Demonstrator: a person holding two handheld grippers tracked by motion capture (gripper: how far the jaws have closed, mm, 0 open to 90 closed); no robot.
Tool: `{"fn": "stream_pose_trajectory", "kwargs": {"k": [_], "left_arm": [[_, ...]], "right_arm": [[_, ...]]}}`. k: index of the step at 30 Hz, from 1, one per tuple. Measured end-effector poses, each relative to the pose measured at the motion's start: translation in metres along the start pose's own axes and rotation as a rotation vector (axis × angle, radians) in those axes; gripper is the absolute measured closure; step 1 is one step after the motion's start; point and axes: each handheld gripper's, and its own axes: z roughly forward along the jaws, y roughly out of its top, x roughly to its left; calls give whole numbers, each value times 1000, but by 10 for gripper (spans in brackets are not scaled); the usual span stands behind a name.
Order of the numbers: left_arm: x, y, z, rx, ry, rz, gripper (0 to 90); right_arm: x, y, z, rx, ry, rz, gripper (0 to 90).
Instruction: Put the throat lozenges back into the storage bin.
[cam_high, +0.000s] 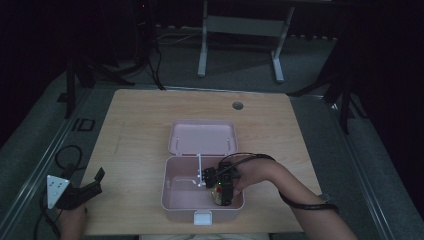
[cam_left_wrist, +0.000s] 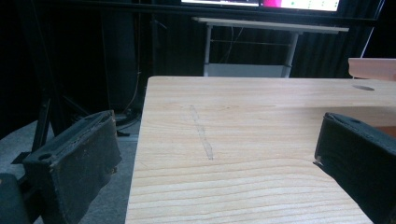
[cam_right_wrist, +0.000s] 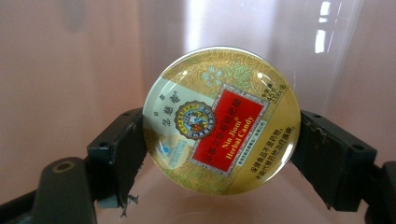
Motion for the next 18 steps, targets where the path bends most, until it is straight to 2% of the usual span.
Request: {"fn": "stream_pose_trajectory", "kwargs": {"k": [4, 10, 12, 18], "left_arm": [[1, 0, 0, -2, -1, -4, 4], [1, 0, 0, -1, -3, -3, 4], [1, 0, 0, -1, -3, -4, 4], [1, 0, 0, 1, -6, -2, 4]], "right_arm": [[-3, 3, 11, 23, -7, 1, 206], [-4, 5, 24, 55, 11, 0, 205], [-5, 6, 28, 69, -2, -9, 205], [-6, 8, 31, 94, 4, 3, 204]]}}
